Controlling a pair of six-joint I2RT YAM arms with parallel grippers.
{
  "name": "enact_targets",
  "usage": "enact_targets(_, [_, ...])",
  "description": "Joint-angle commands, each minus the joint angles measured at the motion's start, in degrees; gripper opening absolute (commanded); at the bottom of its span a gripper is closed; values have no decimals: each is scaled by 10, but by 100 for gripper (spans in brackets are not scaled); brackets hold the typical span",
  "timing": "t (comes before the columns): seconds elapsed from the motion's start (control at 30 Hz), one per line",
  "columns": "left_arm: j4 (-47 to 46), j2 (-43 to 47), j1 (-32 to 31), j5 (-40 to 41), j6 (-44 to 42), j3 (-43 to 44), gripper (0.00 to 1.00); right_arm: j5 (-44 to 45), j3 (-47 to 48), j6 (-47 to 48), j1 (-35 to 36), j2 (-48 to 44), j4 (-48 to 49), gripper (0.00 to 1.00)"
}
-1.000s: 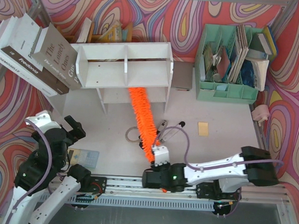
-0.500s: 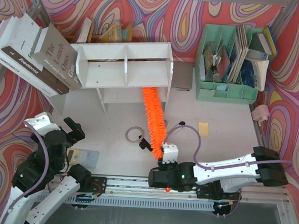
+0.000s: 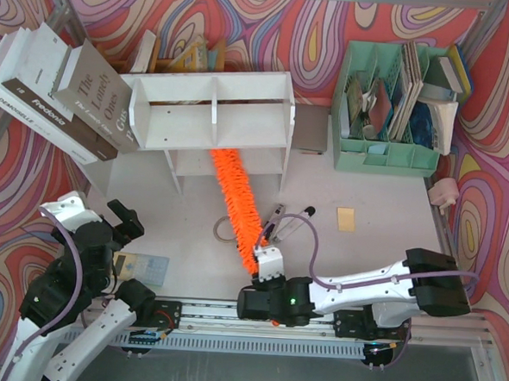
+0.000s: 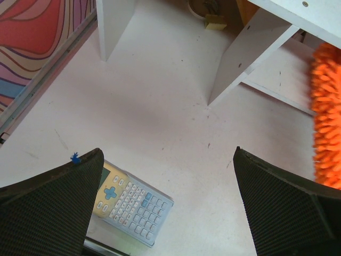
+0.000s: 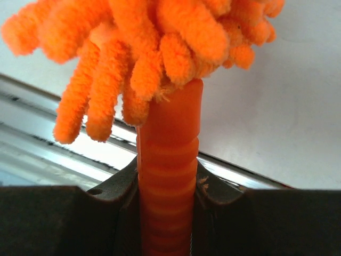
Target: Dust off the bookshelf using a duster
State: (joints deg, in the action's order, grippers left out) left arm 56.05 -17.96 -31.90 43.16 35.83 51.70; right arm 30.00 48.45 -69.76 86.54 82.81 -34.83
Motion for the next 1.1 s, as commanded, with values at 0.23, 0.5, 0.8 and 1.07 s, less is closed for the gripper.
enact_targets(0.23, [9, -7, -3, 8, 5, 1, 98, -17, 37, 135, -2, 31, 100, 0])
enact_targets(0.5, [10, -6, -3, 8, 5, 1, 98, 30, 4, -15, -15, -20, -3, 0])
enact_targets(0.8, [9, -6, -4, 8, 6, 2, 98, 44, -17, -94, -20, -47, -53, 0])
enact_targets(1.07, [10, -5, -3, 8, 5, 1, 98, 36, 3, -53, -23, -23, -40, 0])
